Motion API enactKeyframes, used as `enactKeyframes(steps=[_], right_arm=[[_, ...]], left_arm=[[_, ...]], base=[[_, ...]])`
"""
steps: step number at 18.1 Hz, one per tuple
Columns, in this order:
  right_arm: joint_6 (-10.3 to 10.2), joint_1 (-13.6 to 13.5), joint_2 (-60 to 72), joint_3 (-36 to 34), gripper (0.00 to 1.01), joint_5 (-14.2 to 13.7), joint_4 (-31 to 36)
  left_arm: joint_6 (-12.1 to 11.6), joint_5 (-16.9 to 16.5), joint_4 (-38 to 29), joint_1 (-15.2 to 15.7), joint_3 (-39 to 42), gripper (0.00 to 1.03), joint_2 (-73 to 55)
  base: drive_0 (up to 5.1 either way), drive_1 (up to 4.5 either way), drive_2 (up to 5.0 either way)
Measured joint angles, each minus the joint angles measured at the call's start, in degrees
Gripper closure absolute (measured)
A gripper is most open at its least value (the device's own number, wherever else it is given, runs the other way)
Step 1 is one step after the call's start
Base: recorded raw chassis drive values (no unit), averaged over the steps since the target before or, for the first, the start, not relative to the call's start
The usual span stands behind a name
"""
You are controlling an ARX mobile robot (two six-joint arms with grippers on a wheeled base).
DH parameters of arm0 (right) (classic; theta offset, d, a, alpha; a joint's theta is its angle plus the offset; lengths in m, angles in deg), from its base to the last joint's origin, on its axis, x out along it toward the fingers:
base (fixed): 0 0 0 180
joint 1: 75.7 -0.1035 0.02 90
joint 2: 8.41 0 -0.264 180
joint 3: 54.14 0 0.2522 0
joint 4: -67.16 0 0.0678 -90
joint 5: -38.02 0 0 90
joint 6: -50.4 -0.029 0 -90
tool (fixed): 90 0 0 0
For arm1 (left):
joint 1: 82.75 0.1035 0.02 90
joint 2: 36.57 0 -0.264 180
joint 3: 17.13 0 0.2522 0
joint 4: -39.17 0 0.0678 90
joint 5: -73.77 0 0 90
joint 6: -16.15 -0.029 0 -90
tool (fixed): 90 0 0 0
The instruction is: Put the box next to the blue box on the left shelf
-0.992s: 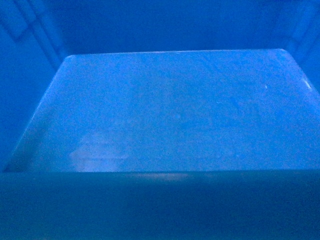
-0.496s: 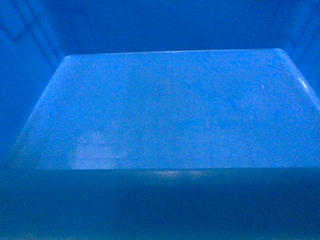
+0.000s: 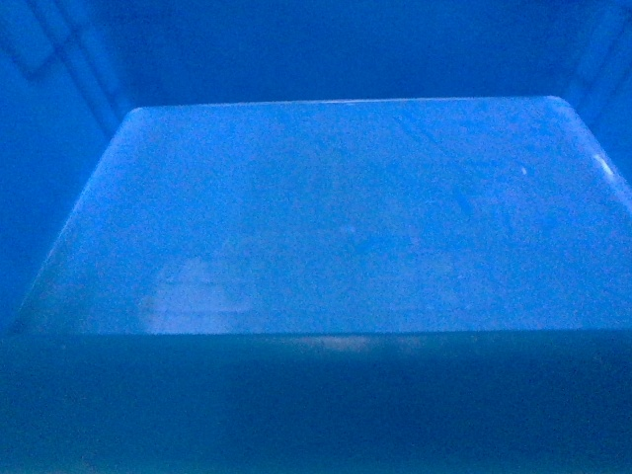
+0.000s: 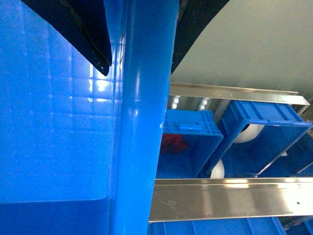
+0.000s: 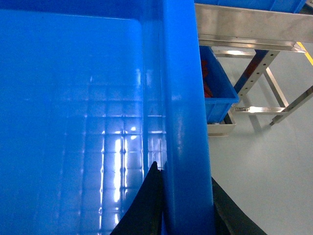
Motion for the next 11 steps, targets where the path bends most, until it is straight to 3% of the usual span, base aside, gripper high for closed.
enactKeyframes(steps=[11], right_arm=[[0.0, 0.0, 0.0, 0.0, 0.89, 0.0, 0.0]], left_arm=[[0.0, 0.0, 0.1, 0.0, 0.0, 0.73, 0.0]], base=[[0.0, 0.00, 0.0]])
